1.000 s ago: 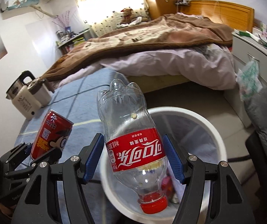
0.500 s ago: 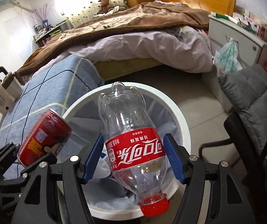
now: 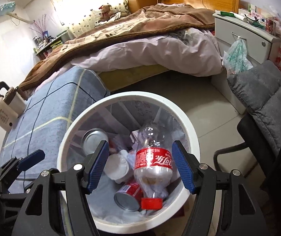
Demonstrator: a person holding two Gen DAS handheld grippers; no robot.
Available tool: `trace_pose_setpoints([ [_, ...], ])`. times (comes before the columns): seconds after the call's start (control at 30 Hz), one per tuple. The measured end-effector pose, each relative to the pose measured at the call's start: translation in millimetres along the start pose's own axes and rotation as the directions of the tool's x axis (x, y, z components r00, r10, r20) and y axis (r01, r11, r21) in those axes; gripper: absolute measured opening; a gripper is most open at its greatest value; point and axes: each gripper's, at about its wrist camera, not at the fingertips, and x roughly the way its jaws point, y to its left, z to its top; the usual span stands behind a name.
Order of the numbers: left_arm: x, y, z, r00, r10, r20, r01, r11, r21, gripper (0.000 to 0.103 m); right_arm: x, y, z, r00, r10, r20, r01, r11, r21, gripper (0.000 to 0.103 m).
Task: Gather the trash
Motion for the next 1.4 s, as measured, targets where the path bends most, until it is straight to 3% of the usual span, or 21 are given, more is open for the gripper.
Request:
trace_pose_setpoints([
  [0.27,-21,5,-8,0.999,0.008,0.044,-0.008,1.0,-0.01,0.07,-29,17,-19,0.994,-0.011,0.104,0.012,1.0,-0.01,0.067],
  [0.47,-39,3,-20,0.996,0.033,0.083,-0.032,0.999,-0.004,0.07,-51,30,-47,0.975,-0.1,0.199,0.104,0.994,-0.012,0.067],
  [0.83,-74,-1,-47,0.976,0.115,0.184,-0.116,0.993,-0.003,0.07,-85,42,-96,0.948,-0.117,0.296,0.108,0.993,0.047,0.067],
  [0.93,-77,-2,-52,0.971,0.14,0.193,-0.142,0.99,-0.007,0.07,-91,46,-107,0.945,-0.093,0.312,0.083,0.996,0.045,0.067],
  [1.07,-81,-3,-59,0.968,0.155,0.195,-0.156,0.988,-0.011,0.071,-97,54,-119,0.932,-0.123,0.34,0.117,0.992,0.038,0.067],
  [1.4,-87,-2,-70,0.964,0.171,0.205,-0.166,0.985,-0.039,0.071,-104,59,-133,0.928,-0.122,0.351,0.114,0.993,0.044,0.067],
])
